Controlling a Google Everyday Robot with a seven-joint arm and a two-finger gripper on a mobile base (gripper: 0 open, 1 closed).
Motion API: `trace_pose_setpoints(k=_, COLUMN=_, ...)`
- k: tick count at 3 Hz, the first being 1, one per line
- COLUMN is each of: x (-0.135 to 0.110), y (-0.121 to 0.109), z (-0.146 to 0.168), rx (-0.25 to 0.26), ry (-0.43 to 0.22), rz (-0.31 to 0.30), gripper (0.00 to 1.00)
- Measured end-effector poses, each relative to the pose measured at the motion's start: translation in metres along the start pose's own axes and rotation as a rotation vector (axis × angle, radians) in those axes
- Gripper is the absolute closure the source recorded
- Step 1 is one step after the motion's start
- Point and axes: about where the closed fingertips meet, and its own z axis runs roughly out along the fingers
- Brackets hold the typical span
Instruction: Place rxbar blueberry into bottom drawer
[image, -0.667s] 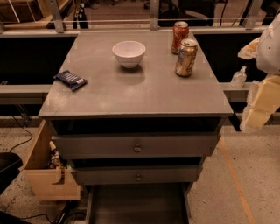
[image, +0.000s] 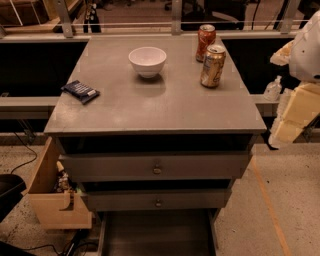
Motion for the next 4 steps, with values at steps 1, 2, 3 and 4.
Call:
trace_pose_setpoints(k=1, x=-0.012, y=-0.001, z=0.012, rx=0.011, ry=-0.091, rz=0.092, gripper=0.0)
trace_pose_setpoints(k=2, x=-0.033, y=-0.001, z=0.032, rx=0.026, ry=-0.26, rz=0.174, gripper=0.0)
trace_pose_setpoints(k=3, x=-0.061, y=-0.014, z=0.049, rx=0.053, ry=-0.461, rz=0.213, gripper=0.0)
trace_pose_setpoints(k=4, x=-0.096, y=-0.037, z=0.051, rx=0.121, ry=-0.679, rz=0.215, gripper=0.0)
